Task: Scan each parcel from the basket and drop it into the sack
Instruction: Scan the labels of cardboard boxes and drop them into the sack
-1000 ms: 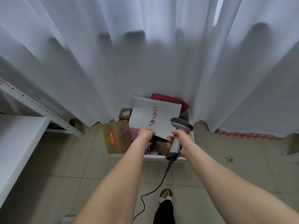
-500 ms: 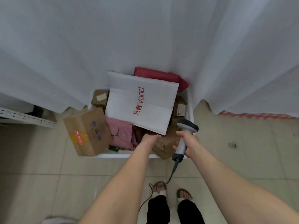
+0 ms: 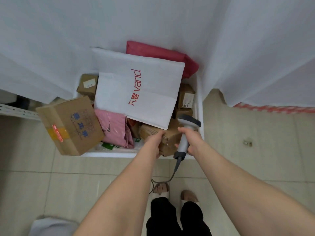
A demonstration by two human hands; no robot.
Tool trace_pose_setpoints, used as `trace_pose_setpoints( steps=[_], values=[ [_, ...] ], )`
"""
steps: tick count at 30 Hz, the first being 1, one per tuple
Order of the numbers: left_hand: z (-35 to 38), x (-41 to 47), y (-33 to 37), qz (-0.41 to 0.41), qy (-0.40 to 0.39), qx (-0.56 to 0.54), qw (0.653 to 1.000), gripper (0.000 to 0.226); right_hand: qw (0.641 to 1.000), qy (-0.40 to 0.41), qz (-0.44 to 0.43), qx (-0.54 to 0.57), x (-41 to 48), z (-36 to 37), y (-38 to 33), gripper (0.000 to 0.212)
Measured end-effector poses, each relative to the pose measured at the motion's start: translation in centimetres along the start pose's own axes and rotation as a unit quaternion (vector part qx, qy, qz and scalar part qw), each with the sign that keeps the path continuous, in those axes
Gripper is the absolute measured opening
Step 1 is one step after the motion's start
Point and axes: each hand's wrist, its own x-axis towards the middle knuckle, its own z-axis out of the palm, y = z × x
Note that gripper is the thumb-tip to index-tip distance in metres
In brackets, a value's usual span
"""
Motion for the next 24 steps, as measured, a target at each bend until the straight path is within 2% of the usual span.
trace_pose_setpoints(
  steps=[7, 14, 16, 17, 19, 20, 24],
  values=[
    [-1.8, -6.9, 1.7, -0.002, 0.012, 0.006, 1.0, 0.037, 1.0, -0.021, 0.006, -0.006, -6.8, -0.9, -1.9, 0.046],
    [-6.4, -19.0, 4.6, 0.034, 0.026, 0.01, 0.999, 0.034, 0.998, -0.039, -0.048, -0.009, -18.7, -0.4, -5.8, 0.044],
    [-7.4, -23.1, 6.2, 0.067, 0.006, 0.003, 0.998, 0.036, 0.996, -0.05, -0.067, -0.012, -22.1, 0.1, -7.1, 0.044],
    [-8.0, -24.7, 7.0, 0.091, 0.009, -0.009, 0.996, 0.049, 0.995, -0.056, -0.075, -0.012, -23.8, 0.4, -7.8, 0.045],
    [-9.2, -26.4, 8.6, 0.145, 0.033, -0.023, 0.989, 0.089, 0.993, -0.072, -0.09, -0.013, -27.2, 1.0, -9.2, 0.041],
    [-9.9, -27.3, 9.4, 0.167, 0.044, -0.026, 0.985, 0.099, 0.992, -0.081, -0.097, -0.012, -28.8, 1.3, -9.8, 0.036],
    [-12.6, -36.7, 11.4, 0.306, 0.093, -0.004, 0.948, 0.084, 0.983, -0.131, -0.124, 0.013, -35.0, 2.5, -11.8, 0.018]
  ],
)
